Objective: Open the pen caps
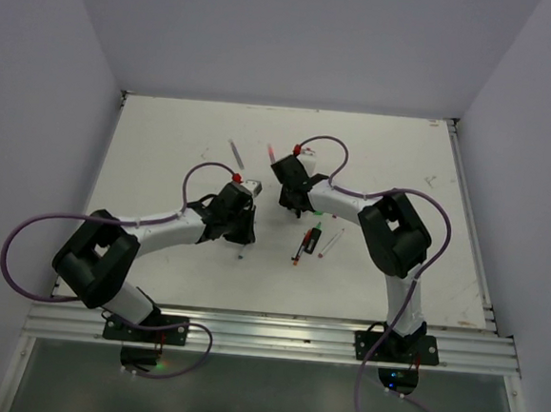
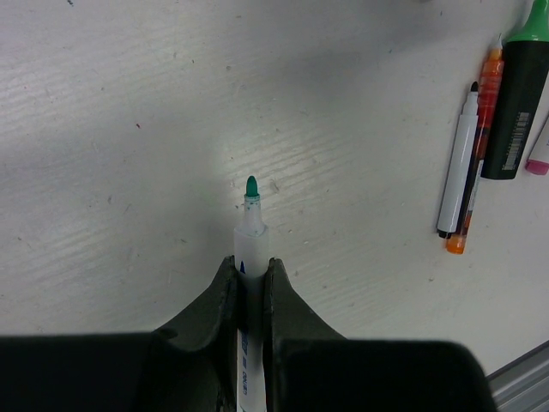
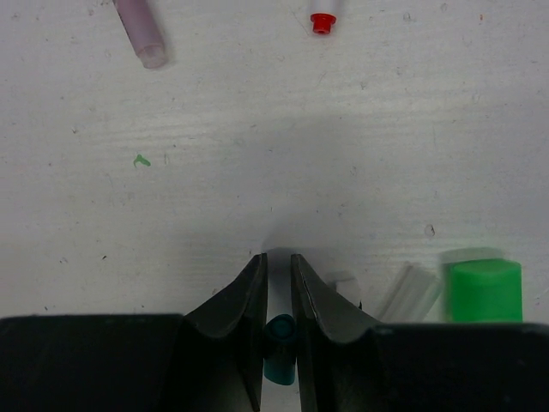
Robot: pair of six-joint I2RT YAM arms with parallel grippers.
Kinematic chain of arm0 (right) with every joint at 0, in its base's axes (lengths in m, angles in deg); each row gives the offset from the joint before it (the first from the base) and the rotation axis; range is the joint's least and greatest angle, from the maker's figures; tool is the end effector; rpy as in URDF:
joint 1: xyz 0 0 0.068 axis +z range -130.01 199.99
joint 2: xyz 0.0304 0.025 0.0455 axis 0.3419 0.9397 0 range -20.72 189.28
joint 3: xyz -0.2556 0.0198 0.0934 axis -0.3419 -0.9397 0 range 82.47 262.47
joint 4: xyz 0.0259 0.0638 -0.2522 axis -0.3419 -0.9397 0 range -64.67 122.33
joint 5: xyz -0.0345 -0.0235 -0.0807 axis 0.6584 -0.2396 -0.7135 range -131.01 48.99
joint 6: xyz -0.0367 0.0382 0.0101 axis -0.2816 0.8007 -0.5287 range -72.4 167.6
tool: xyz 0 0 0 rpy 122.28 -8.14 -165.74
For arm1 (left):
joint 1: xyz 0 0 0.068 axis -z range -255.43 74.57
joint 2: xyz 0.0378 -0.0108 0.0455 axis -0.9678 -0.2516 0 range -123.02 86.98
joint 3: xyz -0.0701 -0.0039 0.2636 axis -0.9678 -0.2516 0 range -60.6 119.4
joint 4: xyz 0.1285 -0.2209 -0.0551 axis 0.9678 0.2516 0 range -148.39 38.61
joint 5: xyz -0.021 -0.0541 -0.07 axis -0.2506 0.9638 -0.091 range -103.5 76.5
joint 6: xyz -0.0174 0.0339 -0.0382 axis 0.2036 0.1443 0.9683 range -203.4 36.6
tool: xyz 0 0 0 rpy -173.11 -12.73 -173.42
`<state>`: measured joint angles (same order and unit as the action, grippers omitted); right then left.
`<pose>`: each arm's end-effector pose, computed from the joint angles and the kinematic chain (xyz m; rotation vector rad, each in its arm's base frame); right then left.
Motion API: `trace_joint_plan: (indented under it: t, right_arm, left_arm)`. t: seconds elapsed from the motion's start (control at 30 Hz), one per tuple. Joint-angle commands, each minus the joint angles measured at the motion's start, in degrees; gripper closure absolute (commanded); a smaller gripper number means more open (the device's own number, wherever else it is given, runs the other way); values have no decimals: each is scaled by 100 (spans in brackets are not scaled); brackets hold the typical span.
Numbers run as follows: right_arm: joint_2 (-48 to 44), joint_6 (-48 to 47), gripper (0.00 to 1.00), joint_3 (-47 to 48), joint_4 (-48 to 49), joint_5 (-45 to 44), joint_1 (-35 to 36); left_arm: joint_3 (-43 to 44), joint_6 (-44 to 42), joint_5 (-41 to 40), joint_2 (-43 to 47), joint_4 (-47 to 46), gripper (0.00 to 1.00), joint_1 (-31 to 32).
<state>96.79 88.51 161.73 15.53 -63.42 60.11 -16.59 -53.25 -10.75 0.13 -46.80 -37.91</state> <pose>0.3396 0.2684 0.1556 0.1684 2.4291 0.1310 0.2287 -0.1778 0.1653 0.1874 2.5975 -0.5167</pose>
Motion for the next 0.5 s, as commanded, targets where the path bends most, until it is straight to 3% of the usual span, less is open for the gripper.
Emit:
trace_joint_plan:
  t: [0.0,0.47]
  right_arm:
    - [202,356,79,-122,-236,-140,22]
    - [-88,515,71,-465,-192,-132,22]
  left_arm:
    - [117,-176,77,-69,-175,100,-52]
    - [-147,-9,323,36,-421,100,-60]
